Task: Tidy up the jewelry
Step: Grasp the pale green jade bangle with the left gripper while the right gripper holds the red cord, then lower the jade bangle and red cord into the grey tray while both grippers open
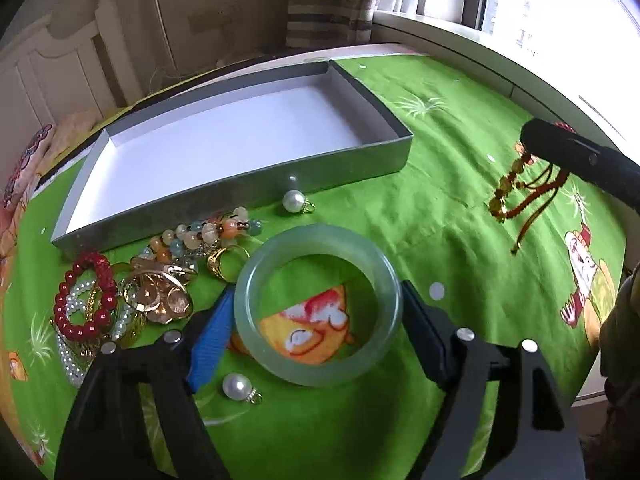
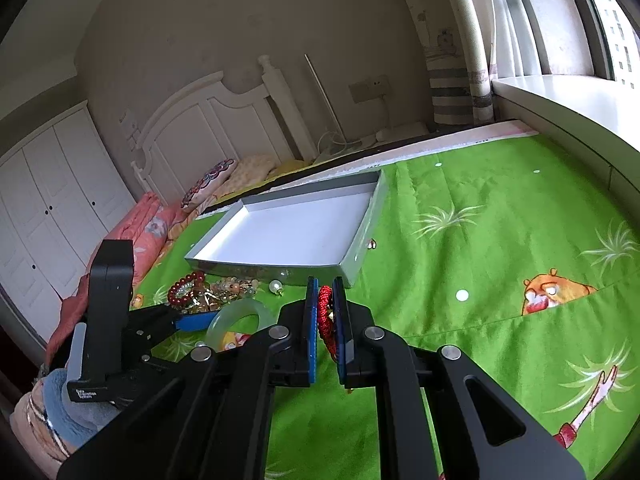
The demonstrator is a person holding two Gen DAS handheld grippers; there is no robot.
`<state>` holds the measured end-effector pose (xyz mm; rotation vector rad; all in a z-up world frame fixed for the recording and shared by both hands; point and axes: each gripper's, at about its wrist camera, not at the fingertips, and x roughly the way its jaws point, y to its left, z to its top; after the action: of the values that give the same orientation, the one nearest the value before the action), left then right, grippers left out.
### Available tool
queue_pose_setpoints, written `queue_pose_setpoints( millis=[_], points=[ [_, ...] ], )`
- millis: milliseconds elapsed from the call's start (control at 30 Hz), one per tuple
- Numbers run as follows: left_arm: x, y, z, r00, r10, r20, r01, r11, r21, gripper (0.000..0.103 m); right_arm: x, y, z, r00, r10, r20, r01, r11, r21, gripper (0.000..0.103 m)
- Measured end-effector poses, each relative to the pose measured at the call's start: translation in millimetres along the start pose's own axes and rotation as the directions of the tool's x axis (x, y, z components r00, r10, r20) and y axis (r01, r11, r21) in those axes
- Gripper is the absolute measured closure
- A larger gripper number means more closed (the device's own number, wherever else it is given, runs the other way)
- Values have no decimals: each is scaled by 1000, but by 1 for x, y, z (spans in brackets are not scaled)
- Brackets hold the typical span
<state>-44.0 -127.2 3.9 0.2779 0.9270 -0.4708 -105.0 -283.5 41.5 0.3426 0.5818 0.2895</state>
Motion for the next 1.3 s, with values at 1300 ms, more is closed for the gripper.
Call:
queue_pose_setpoints(
  millis=[1300],
  points=[
    [9,162,86,993,115,28,-104,961,-256,25,145,55,94,981,46,-187,-61,995,-73,93]
  ],
)
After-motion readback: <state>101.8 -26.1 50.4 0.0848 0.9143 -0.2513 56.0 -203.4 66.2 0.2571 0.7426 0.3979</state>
